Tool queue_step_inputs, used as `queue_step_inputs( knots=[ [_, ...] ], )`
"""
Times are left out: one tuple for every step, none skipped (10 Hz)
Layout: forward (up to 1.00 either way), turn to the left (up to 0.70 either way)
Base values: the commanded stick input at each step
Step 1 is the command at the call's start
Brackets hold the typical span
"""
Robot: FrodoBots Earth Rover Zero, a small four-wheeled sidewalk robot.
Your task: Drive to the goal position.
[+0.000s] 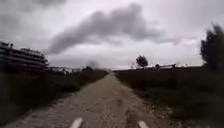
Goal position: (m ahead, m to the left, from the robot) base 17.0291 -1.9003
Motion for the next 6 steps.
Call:
queue_step_inputs(
  knots=[
    [0.70, 0.00],
    [0.70, 0.00],
    [0.70, 0.00],
    [0.70, 0.00],
    [0.70, 0.00],
    [0.70, 0.00]
  ],
)
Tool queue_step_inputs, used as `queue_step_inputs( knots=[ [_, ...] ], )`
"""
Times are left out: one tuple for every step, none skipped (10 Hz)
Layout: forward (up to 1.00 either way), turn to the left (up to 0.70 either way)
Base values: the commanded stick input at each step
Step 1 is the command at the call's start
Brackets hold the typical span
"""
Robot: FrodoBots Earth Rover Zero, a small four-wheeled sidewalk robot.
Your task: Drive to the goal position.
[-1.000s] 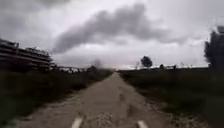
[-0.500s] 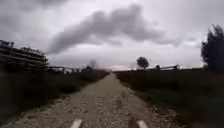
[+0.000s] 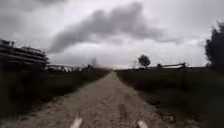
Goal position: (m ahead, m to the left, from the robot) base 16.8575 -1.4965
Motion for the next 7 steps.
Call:
queue_step_inputs(
  knots=[
    [0.70, 0.00],
    [0.70, 0.00],
    [0.70, 0.00],
    [0.70, 0.00],
    [0.70, 0.00],
    [0.70, -0.34],
    [0.70, -0.27]
  ],
)
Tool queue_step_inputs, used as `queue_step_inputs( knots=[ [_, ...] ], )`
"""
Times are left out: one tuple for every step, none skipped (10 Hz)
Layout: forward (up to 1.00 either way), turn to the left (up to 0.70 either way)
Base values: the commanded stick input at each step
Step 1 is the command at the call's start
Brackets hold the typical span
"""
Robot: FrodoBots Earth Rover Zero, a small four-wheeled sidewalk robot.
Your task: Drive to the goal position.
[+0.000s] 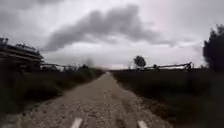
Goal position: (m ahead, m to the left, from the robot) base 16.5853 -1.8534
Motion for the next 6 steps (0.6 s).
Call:
queue_step_inputs(
  knots=[
    [0.70, -0.09],
    [0.70, 0.00],
    [0.70, 0.00],
    [0.70, 0.00],
    [0.70, 0.00],
    [0.70, 0.00]
  ],
)
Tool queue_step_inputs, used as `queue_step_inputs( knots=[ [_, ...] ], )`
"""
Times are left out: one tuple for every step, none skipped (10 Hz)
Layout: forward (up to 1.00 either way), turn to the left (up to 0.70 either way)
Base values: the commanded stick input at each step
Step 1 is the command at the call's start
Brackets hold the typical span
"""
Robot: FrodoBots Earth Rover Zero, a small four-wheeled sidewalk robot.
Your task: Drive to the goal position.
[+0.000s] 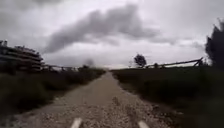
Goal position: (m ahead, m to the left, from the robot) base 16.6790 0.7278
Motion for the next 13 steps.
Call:
queue_step_inputs(
  knots=[
    [0.70, 0.00],
    [0.70, 0.00],
    [0.70, 0.00],
    [0.70, 0.00],
    [0.70, 0.00],
    [0.70, 0.00],
    [0.70, 0.00],
    [0.70, 0.00],
    [0.70, 0.00],
    [0.70, 0.00],
    [0.70, 0.00],
    [0.70, 0.00],
    [0.70, 0.00]
  ],
)
